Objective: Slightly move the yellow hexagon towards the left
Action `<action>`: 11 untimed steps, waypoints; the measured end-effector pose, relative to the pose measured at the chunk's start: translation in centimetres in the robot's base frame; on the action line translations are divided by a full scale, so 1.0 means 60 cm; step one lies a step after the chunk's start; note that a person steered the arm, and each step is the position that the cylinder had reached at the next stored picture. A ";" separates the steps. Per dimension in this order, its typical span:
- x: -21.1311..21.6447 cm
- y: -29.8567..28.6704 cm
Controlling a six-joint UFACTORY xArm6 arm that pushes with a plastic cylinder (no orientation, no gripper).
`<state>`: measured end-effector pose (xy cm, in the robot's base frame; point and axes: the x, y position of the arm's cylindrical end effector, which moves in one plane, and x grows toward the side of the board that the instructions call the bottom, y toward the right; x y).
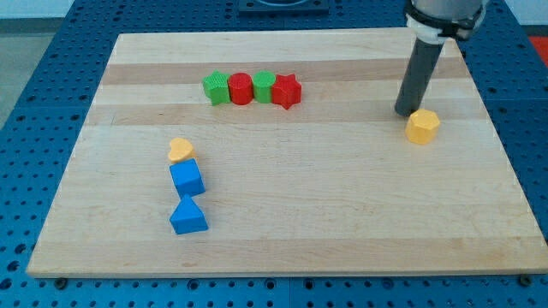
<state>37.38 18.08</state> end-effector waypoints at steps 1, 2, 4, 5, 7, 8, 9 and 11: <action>-0.075 0.040; -0.031 0.077; 0.014 0.077; 0.018 0.077; 0.038 0.093; 0.040 0.091; 0.055 0.089; 0.081 0.067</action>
